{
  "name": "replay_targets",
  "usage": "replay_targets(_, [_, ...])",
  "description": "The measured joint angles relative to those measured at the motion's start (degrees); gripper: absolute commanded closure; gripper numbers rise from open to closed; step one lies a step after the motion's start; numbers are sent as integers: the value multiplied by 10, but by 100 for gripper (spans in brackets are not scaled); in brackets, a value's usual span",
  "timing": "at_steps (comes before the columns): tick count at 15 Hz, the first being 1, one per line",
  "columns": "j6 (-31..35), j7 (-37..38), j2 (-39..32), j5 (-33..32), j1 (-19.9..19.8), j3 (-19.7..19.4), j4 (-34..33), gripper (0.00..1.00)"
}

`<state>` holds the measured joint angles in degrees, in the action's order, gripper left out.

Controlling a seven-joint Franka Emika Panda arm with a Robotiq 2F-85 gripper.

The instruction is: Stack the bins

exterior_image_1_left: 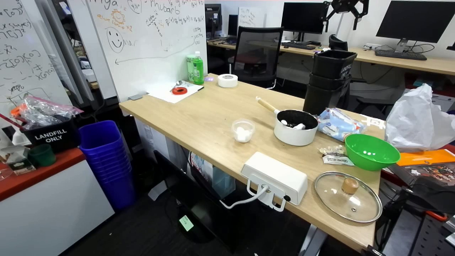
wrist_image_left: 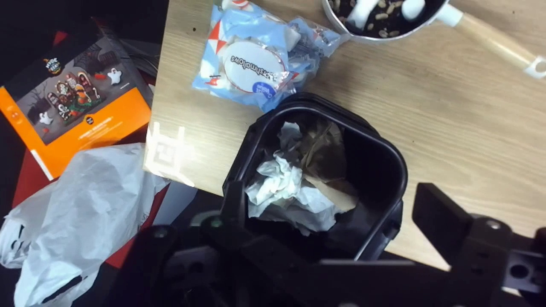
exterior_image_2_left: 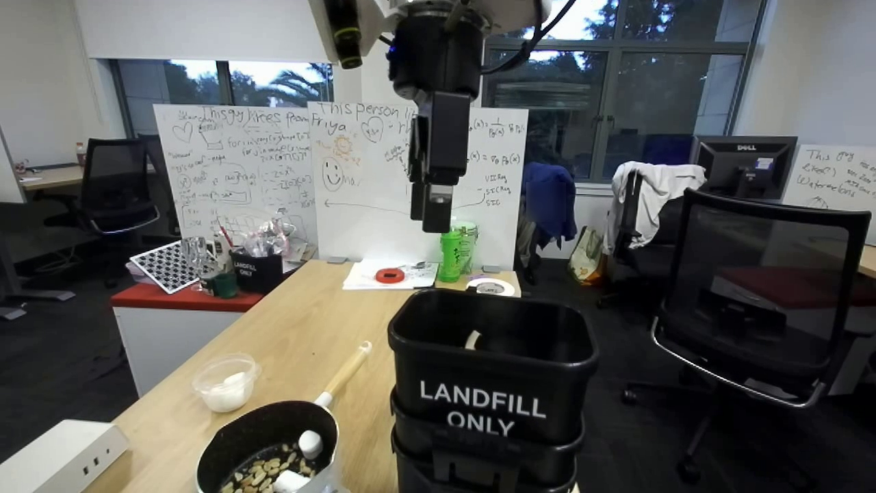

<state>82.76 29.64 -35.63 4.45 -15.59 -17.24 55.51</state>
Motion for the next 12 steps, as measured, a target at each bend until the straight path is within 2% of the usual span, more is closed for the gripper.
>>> replay_targets(7, [25,-180,98,-113,47,1,166,0])
replay_targets(10, [57,-256,118,-161,53,1,226,0])
replay_targets(12, [73,-279,124,-173,53,1,246,0])
